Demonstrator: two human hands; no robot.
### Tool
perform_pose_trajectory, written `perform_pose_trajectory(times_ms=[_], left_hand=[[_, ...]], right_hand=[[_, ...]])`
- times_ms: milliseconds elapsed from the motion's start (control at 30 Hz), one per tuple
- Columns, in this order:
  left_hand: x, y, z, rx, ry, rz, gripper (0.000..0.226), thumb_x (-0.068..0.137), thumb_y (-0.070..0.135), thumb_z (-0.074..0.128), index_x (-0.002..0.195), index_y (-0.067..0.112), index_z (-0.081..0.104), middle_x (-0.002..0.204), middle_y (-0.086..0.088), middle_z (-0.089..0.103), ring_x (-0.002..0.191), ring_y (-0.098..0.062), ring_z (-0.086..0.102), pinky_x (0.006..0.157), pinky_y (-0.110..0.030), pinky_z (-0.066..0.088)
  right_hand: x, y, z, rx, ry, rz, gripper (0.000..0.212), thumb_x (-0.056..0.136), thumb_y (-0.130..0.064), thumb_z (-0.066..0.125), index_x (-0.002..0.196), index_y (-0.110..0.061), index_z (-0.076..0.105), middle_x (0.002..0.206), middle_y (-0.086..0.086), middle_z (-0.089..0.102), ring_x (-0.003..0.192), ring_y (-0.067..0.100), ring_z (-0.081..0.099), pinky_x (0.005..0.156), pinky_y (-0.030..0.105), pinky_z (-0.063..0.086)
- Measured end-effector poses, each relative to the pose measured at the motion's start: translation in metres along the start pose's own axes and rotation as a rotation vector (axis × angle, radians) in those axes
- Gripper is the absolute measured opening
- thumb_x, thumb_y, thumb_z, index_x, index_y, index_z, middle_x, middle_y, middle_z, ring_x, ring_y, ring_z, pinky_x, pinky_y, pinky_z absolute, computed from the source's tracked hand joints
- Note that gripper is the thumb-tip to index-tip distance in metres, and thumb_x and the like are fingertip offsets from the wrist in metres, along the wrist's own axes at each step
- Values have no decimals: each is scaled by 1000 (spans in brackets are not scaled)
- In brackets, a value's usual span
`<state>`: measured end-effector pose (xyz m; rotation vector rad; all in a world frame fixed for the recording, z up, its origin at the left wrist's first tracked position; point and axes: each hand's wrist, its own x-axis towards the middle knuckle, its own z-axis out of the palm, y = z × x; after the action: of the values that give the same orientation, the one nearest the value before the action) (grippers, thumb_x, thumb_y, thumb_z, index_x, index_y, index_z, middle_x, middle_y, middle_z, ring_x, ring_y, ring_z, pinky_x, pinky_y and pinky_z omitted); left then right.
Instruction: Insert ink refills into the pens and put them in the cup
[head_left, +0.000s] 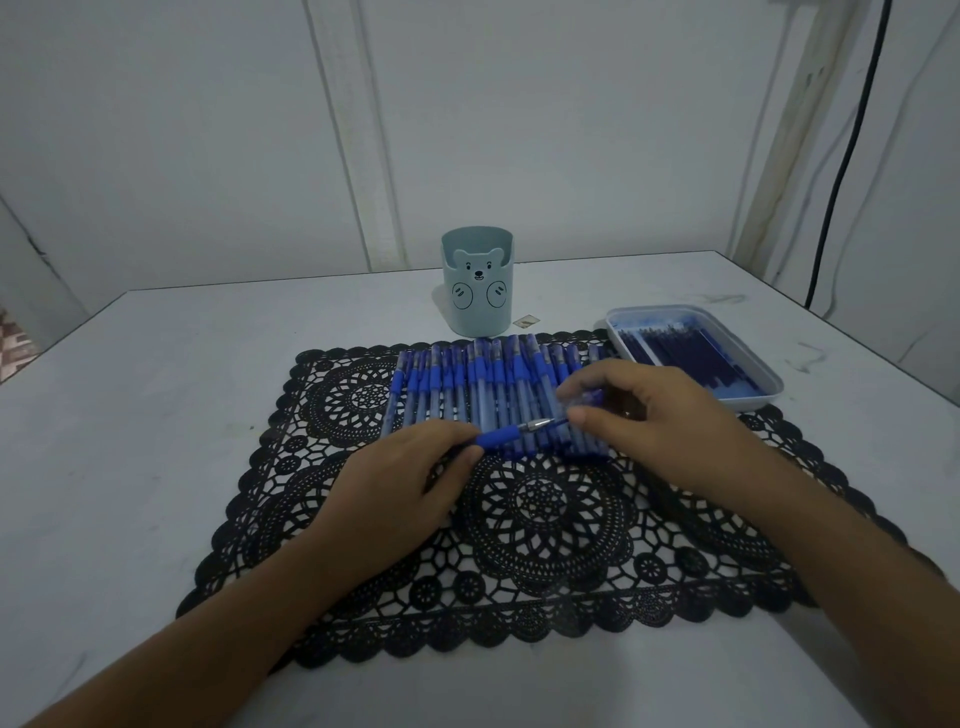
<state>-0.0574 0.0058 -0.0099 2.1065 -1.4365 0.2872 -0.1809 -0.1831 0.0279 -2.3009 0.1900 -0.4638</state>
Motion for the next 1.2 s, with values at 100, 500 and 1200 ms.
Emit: perform_pose_trajectory(times_ms=[100,500,1200], left_hand=[[0,-1,0,9,-2,0,39,89,45,31,102,25,61,70,31,44,75,13,50,55,-5,35],[-2,-2,4,30,17,19,41,90,40,29,100,20,64,61,26,40,54,10,41,49,-9,29],[30,5,-22,171,259,46,26,89,25,49,103,8,63,88,-1,61,76,-13,54,68,-26,42]], right_hand=[[-1,0,4,11,-21,2,14,86,-22,60,96,-30,63,69,-16,54,61,-8,50,59,5,39],[-3,-3,28,130,36,-101,26,84,-10,62,90,-35,64,75,-8,69,71,6,65,73,26,54],[13,33,29,-274,121,-133,56,92,-51,31,137,-18,38,135,-3,47,125,6,37,103,20,25]])
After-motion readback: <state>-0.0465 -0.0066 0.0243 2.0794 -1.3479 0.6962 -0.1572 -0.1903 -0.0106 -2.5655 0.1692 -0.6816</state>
